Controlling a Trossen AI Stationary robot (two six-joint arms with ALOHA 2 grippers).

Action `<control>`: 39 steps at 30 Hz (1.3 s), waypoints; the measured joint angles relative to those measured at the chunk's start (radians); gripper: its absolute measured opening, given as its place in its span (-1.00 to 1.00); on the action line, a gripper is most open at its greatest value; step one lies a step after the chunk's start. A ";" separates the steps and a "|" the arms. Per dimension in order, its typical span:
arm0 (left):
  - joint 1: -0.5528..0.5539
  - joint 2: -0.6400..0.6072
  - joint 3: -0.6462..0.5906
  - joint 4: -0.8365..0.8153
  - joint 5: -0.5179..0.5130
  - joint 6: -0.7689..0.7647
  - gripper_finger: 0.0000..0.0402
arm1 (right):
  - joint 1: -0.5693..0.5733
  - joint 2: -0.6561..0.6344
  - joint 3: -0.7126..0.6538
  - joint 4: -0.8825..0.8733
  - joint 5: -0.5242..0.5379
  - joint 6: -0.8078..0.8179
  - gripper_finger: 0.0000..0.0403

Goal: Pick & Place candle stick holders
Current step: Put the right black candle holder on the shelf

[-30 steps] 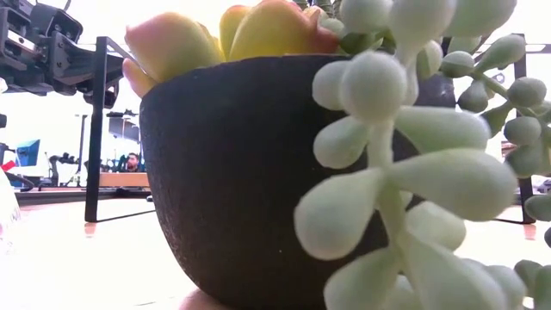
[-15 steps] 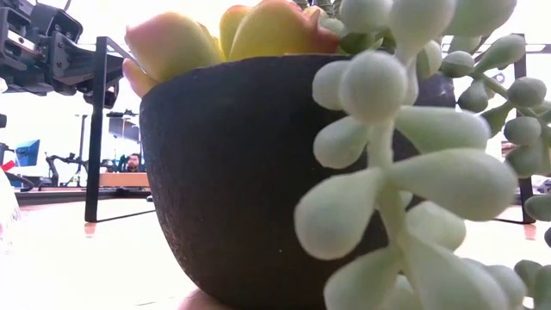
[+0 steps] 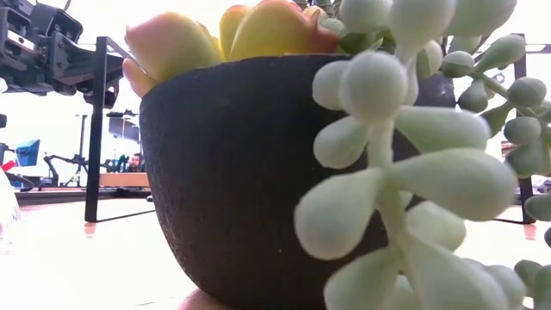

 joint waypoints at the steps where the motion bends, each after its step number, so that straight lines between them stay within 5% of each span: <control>1: 0.000 0.000 0.000 0.000 0.000 0.000 -0.56 | -0.001 0.001 0.000 0.000 0.000 0.000 -0.41; 25: 0.000 0.000 0.000 0.000 0.000 0.000 -0.56 | -0.001 0.002 -0.162 0.078 -0.043 -0.059 -0.70; 29: 0.000 0.000 0.000 0.000 0.000 0.000 -0.56 | -0.001 0.003 -0.161 0.066 -0.042 -0.098 -0.89; 39: 0.000 0.000 0.000 0.000 0.000 0.000 -0.56 | 0.002 0.010 -0.075 0.050 -0.074 -0.176 -0.93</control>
